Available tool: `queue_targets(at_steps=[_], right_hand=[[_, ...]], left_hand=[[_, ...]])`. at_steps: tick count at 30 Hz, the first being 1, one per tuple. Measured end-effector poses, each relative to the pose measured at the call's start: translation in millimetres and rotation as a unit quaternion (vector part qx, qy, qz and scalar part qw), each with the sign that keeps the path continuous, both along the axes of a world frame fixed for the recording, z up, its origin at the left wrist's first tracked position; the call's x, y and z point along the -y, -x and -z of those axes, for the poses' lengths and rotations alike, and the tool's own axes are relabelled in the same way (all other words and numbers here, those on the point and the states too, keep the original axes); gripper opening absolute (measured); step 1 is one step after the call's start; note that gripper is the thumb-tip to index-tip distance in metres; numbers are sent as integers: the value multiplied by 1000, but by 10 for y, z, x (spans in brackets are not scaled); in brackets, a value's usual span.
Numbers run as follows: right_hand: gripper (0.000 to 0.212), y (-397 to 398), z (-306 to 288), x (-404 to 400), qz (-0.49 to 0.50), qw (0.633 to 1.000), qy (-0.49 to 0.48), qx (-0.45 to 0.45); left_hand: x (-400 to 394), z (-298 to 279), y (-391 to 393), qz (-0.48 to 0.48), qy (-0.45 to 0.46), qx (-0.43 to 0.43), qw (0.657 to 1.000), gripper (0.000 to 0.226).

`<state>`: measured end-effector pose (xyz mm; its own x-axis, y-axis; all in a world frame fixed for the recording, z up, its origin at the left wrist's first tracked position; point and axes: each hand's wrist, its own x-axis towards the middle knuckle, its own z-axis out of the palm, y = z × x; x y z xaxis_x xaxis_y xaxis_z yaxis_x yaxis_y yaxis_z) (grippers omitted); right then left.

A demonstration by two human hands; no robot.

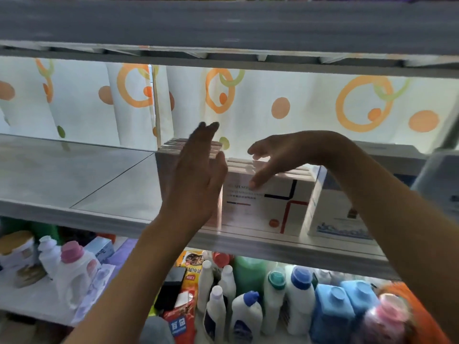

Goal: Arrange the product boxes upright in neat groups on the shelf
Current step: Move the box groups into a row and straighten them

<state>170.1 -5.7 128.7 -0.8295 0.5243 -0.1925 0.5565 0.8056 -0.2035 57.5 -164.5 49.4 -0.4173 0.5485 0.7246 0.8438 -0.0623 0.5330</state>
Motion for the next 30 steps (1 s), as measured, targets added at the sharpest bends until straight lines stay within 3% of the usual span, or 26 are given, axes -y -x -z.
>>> queue_targets(at_steps=[2,5,9,16,20,30], right_hand=[[91,-60,39,23,-11,999,-13,39],[77,-63,104,-3,-4,999,-12,47],[67,-110,107,-21,14,998,-16,51],[61,-144,145,-41,41,998,-29,49],[55,-145,168,-74,43,998,-32,30],[51,-149,162,-114,33,999,14,23]], left_hand=[[-121,-115,-74,21,19,-20,999,43],[-296,-322,-71,70,106,-69,989,43],[-447,-526,10,109,309,-120,937,69],[-568,-664,-95,68,447,-209,867,88],[-661,-666,-84,51,472,-230,849,94],[-690,-669,-84,59,453,-244,856,66]])
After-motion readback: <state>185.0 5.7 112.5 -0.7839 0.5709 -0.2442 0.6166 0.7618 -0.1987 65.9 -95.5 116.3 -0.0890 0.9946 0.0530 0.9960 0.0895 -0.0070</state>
